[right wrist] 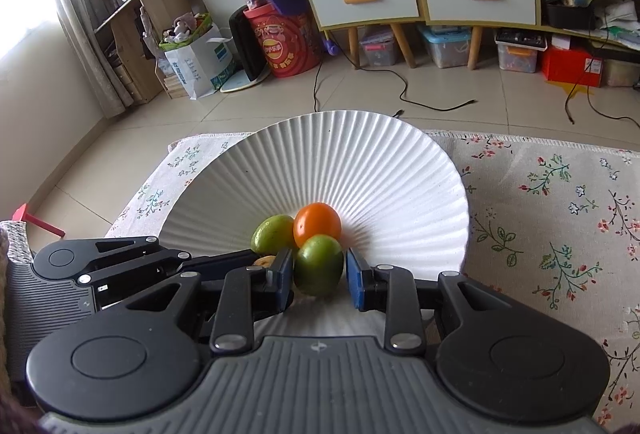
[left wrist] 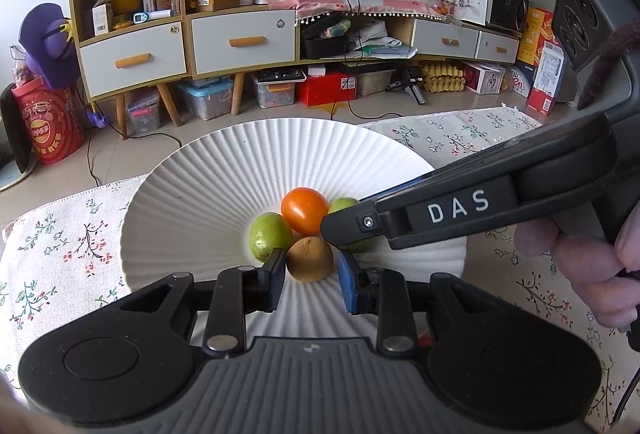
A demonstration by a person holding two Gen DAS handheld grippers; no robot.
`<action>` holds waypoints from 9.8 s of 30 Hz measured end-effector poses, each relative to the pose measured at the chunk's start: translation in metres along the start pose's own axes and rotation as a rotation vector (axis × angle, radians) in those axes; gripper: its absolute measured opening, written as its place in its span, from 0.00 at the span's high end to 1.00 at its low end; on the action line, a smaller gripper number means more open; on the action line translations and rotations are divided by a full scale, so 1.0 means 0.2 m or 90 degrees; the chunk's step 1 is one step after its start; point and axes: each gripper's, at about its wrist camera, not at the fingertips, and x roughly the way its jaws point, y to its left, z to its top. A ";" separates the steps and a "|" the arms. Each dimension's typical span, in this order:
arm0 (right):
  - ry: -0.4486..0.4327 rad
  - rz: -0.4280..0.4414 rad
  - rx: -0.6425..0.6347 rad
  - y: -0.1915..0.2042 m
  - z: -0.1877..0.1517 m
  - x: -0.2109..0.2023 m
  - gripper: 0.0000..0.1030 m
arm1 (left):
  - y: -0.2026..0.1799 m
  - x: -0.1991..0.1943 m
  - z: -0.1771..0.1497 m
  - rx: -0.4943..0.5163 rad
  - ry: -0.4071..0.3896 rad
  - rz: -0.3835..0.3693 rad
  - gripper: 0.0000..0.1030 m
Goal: Organize fruits
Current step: 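Carry the kiwi and green tomato into the white bowl and release both, then withdraw both grippers from the bowl back toward the remaining fruits, then grasp the brown kiwi with the left gripper while the right gripper grasps a yellow potato, then carry the kiwi and potato into the white bowl and open both grippers, then withdraw both grippers from the bowl toward the loose fruit cluster, then grasp the yellow tomato with the left gripper while the right gripper grasps a brown kiwi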
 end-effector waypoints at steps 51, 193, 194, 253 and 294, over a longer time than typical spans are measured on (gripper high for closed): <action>-0.012 0.020 -0.103 0.12 -0.25 -0.31 0.18 | 0.10 -0.47 -0.30 -0.010 0.049 0.043 0.03; -0.034 -0.028 -0.012 -0.07 0.11 0.01 0.70 | -0.01 0.02 0.08 -0.107 0.037 0.018 0.62; -0.036 -0.030 -0.011 -0.07 0.11 0.00 0.69 | -0.02 0.01 0.08 -0.103 0.037 0.018 0.61; 0.010 -0.012 -0.147 0.22 -0.44 -0.30 0.22 | 0.15 -0.55 -0.51 -0.096 0.076 0.019 0.03; 0.017 -0.058 -0.172 0.23 -0.42 -0.22 0.78 | 0.09 -0.49 -0.47 -0.073 0.065 0.012 0.73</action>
